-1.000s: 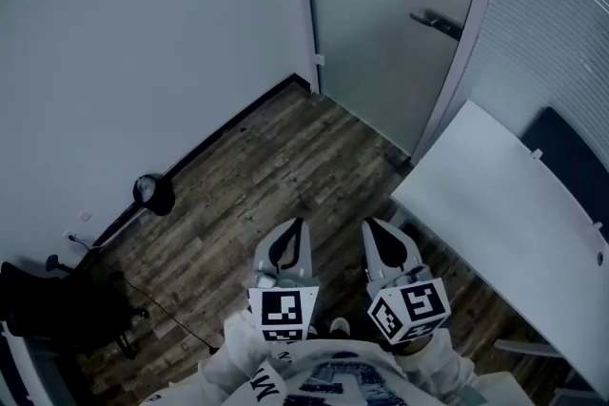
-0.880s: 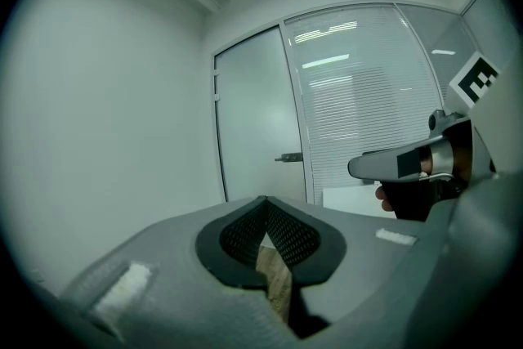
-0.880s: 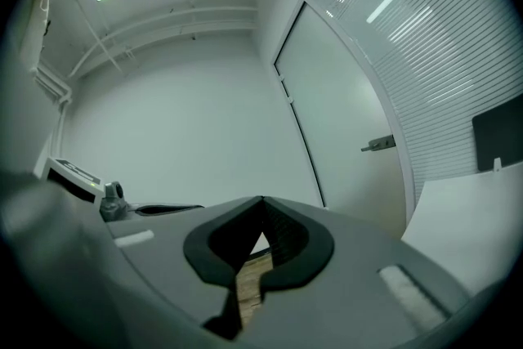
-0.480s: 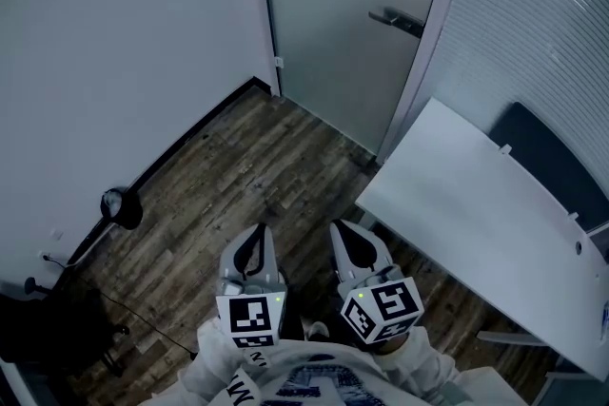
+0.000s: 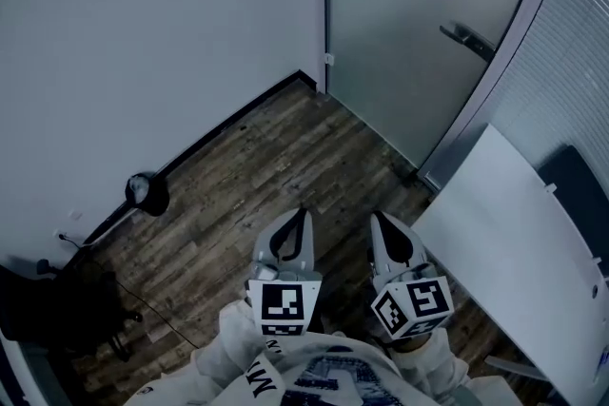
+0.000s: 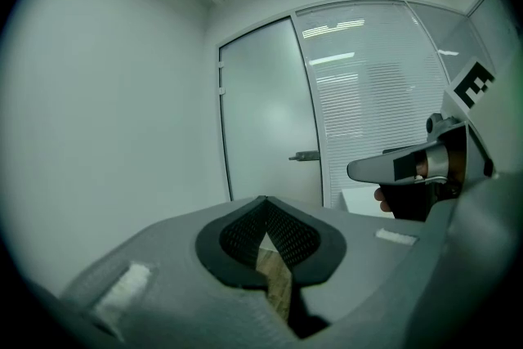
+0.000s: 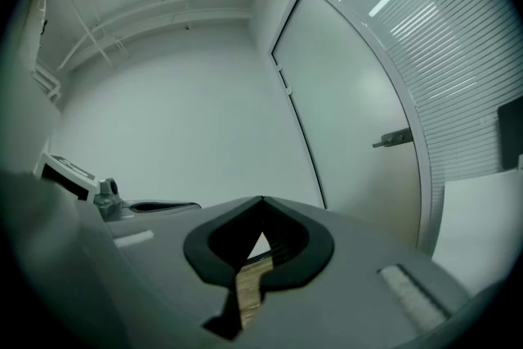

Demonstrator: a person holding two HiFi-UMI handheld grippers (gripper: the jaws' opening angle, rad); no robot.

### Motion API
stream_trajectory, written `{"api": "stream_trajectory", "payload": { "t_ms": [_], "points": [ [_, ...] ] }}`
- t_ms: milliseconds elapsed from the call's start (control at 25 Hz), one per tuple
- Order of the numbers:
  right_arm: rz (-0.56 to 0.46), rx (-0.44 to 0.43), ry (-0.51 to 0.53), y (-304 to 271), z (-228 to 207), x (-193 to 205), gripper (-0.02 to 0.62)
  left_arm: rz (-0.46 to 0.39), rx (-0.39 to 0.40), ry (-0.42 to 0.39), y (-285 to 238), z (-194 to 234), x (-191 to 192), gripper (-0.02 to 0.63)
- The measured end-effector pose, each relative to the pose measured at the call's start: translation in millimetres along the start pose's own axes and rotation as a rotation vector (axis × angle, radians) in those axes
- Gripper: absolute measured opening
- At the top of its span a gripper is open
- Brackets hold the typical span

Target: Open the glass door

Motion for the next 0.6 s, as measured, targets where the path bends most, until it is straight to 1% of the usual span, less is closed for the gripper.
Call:
{"api": "stream_trajectory", "payload": {
  "t_ms": [200, 400, 600],
  "points": [
    [0.008, 0.017, -0.002, -59, 4, -7, 0.003, 0.016, -0.010, 0.008, -39, 54, -14, 0.004],
    [0.016, 0.060, 0.000, -108, -3, -12, 0.003, 0.018, 0.028, 0.010, -82, 84, -25, 0.005],
    [0.012, 0.103, 0.008, -145, -5, -21, 0.003, 0.013, 0.069, 0.011, -114, 111, -34, 0.005]
  ]
}}
Point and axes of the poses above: the fingertips, and each gripper's own axes: y backward along the fingers, z to its left, x out of its underside, the point moved 2 cm from there along y, backward along the fingers, and after that the axes turned 14 degrees about y, right-handed, at the moved point
